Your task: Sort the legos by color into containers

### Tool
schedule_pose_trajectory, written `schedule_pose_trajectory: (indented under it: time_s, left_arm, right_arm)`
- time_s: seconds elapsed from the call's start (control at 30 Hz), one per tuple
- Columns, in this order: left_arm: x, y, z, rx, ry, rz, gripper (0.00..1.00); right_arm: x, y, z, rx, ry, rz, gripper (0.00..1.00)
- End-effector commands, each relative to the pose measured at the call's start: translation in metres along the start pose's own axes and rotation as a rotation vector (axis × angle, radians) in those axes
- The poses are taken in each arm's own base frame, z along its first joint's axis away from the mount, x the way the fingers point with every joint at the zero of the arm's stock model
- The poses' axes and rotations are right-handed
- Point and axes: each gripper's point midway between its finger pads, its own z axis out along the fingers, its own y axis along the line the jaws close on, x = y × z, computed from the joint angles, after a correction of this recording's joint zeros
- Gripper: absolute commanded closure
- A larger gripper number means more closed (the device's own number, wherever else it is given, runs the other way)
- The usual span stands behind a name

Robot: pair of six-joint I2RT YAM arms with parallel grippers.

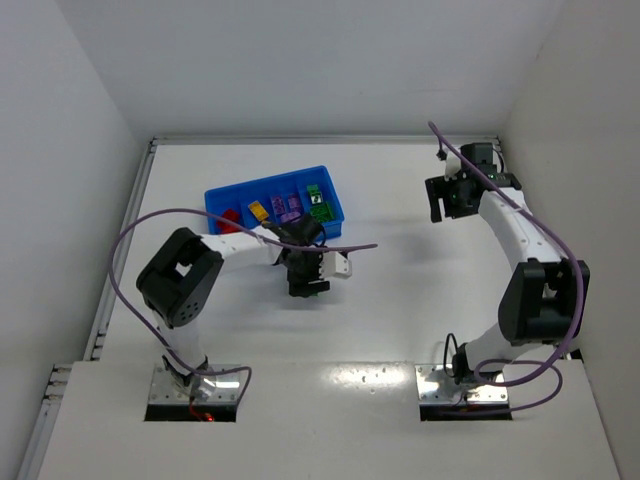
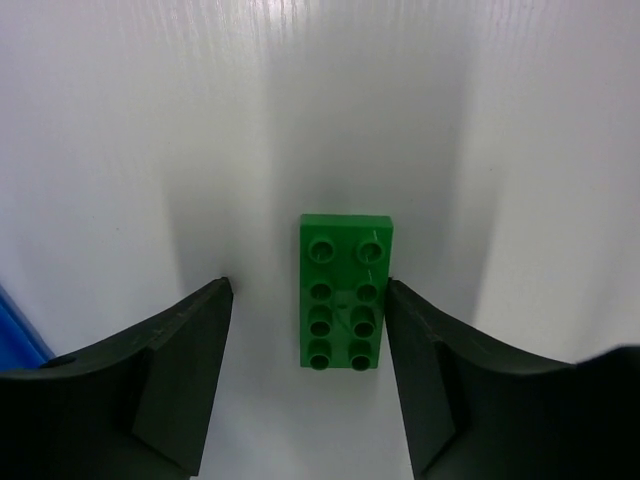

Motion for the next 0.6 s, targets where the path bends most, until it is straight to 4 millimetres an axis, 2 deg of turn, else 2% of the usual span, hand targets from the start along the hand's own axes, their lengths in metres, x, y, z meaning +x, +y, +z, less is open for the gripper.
schedule_pose_trajectory:
  time_s: [0.0,0.13,0.2,0.23,0.27,0.37,0.43,0.47,0.5,0.53,0.57]
  left_arm:
    - [0.006,-0.002,0.010,-0.021,0.014,0.013,0.34]
    - [0.005,-0.009,0.012,-0.001,0.010,0.019,0.53]
    - [-0.004,-0.007,0.003,-0.019,-0.022,0.029,0.62]
    - [-0.009,-0.006,-0.001,-0.021,-0.040,0.043,0.70]
    - [-0.010,-0.012,-0.007,0.003,-0.042,0.038,0.73]
    - [-0.045,-0.005,-0.043,-0.025,-0.135,0.058,0.74]
    - [-0.078,0.001,-0.075,-0.050,-0.234,0.065,0.74]
    - [-0.106,0.010,-0.107,-0.099,-0.311,0.054,0.74]
    - [-0.107,0.009,-0.110,-0.101,-0.319,0.028,0.74]
    - [-0.129,0.022,-0.133,-0.151,-0.366,0.028,0.74]
    - [-0.139,0.028,-0.145,-0.177,-0.392,-0.002,0.74]
  right_arm:
    - [-0.002,-0.006,0.000,0.005,-0.006,0.009,0.25]
    - [-0.002,-0.006,0.000,0.005,-0.006,0.009,0.25]
    - [-0.002,-0.006,0.000,0.005,-0.006,0.009,0.25]
    - [-0.002,-0.004,0.000,-0.004,-0.008,0.009,0.25]
    - [-0.002,-0.004,0.000,-0.004,-0.008,0.009,0.25]
    - [-0.003,0.001,0.000,-0.019,-0.011,0.001,0.25]
    - [-0.004,0.007,0.000,-0.034,-0.013,-0.007,0.25]
    - [-0.008,0.008,-0.001,-0.042,-0.024,0.001,0.25]
    - [-0.008,0.010,-0.001,-0.054,-0.026,0.001,0.25]
    - [-0.012,0.010,0.000,-0.053,-0.029,0.001,0.25]
    - [-0.015,0.009,-0.002,-0.052,-0.038,0.001,0.25]
